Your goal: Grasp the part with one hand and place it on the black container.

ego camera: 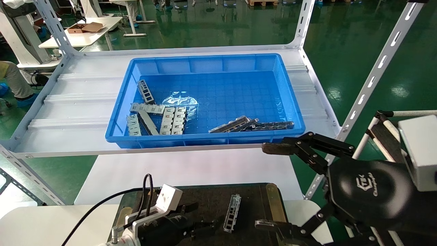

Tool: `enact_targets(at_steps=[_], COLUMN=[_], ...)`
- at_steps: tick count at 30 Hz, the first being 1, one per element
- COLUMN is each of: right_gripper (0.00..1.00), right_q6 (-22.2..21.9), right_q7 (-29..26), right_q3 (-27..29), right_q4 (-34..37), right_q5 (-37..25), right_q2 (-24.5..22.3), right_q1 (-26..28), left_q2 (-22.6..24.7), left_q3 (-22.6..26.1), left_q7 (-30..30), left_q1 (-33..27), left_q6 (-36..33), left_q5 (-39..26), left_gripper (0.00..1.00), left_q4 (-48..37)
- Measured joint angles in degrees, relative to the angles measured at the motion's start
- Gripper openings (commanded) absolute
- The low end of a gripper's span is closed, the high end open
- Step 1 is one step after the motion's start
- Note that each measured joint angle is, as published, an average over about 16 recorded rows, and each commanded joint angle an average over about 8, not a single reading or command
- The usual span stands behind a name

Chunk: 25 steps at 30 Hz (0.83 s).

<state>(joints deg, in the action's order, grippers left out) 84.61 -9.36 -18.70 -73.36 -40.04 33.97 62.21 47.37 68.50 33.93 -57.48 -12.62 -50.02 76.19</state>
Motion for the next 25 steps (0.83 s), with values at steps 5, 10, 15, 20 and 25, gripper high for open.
enact_targets(at_steps=[5,10,15,20,25], right_gripper=[1.0,1.0,1.0,1.0,1.0], right_q6=[0.0,-0.01,-0.01,-0.01,-0.02], right_q7=[0.0,0.01,0.01,0.02,0.02], right_q3=[-0.01,-0.02,-0.03,-0.03,-0.04], right_q4=[0.0,0.0,0.0,0.0,0.0], right_q5=[0.01,0.01,0.02,0.02,0.02], right_q2=[0.0,-0.01,-0.01,-0.01,-0.01], right_q1=[0.0,0.0,0.01,0.01,0.01], left_q2=[-3.19,-6.11,-8.52,-10.08,-10.97], left_q3=[-4.71,-8.93,-11.95,-13.46,-14.11], left_q7=[-5.33,-10.84,-15.02,-17.29,-18.08], left_q1=[1.17,2.22,2.85,3.0,2.84], left_q6=[-8.17,-16.26,-22.76,-26.68,-28.62], left_q5=[1.82,4.63,7.33,8.84,9.6], left_gripper=[1.0,1.0,1.0,1.0,1.0], left_q4=[-0.17,-0.64,-1.21,-1.58,-1.78])
